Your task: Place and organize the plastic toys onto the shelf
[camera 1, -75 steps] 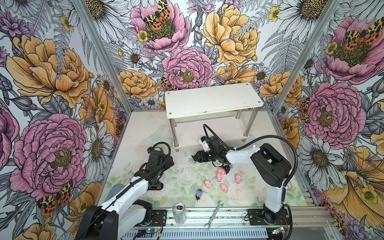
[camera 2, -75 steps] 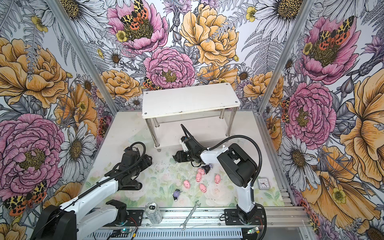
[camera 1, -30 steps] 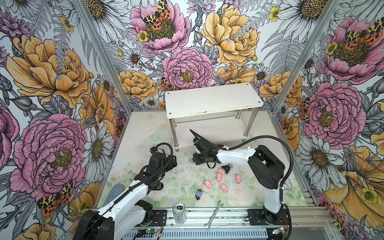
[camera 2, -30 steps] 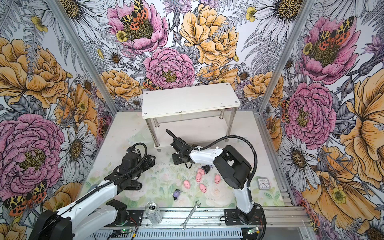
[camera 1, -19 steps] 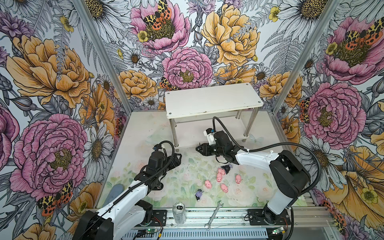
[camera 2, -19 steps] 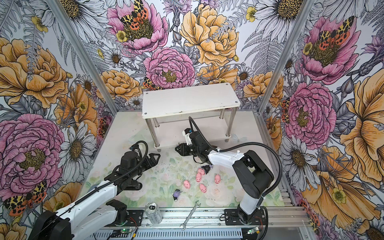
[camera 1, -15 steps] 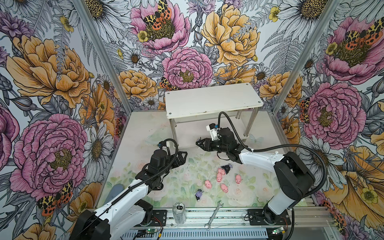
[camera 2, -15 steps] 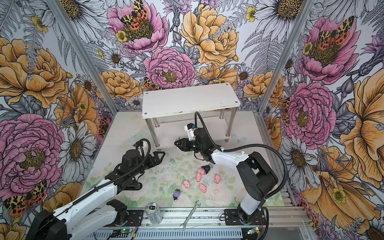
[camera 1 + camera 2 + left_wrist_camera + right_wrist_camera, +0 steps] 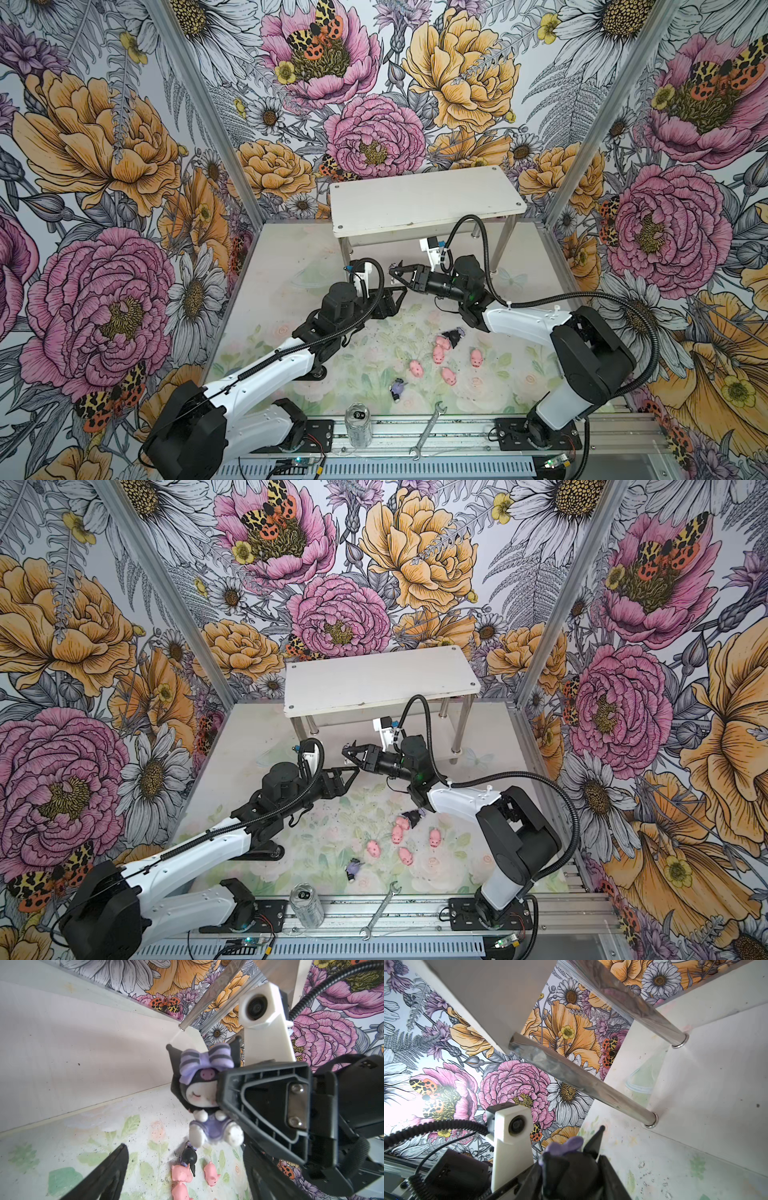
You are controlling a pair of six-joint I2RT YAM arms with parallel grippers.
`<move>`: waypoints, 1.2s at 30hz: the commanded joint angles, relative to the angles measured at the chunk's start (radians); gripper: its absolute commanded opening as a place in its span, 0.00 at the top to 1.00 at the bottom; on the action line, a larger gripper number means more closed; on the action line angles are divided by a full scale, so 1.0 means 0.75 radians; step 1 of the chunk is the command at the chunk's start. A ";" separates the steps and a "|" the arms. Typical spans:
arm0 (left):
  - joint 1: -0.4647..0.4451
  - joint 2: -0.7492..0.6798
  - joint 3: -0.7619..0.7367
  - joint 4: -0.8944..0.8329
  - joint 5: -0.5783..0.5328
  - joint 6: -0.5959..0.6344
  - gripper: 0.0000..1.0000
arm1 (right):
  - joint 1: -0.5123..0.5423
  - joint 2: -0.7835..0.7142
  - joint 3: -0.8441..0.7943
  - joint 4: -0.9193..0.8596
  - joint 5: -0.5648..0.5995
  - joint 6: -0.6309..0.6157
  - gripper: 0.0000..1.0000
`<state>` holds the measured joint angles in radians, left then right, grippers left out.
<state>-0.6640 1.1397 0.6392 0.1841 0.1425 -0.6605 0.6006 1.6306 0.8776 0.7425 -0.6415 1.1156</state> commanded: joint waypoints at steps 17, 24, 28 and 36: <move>-0.034 -0.021 0.200 -0.065 -0.303 0.185 0.49 | 0.020 -0.070 -0.019 0.037 -0.037 0.040 0.95; -0.007 -0.031 0.226 -0.128 -0.287 0.201 0.71 | 0.024 -0.110 -0.031 -0.106 -0.035 -0.072 0.90; -0.002 -0.044 0.214 -0.136 -0.265 0.204 0.76 | 0.024 -0.136 -0.031 -0.184 -0.031 -0.129 0.86; -0.003 -0.069 0.208 -0.227 -0.224 0.220 0.83 | 0.017 -0.159 -0.015 -0.386 -0.018 -0.257 0.87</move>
<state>-0.6968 1.1236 0.7555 -0.0181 0.0338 -0.5125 0.6029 1.5391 0.8722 0.6025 -0.5983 1.0069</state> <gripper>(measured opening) 0.174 0.371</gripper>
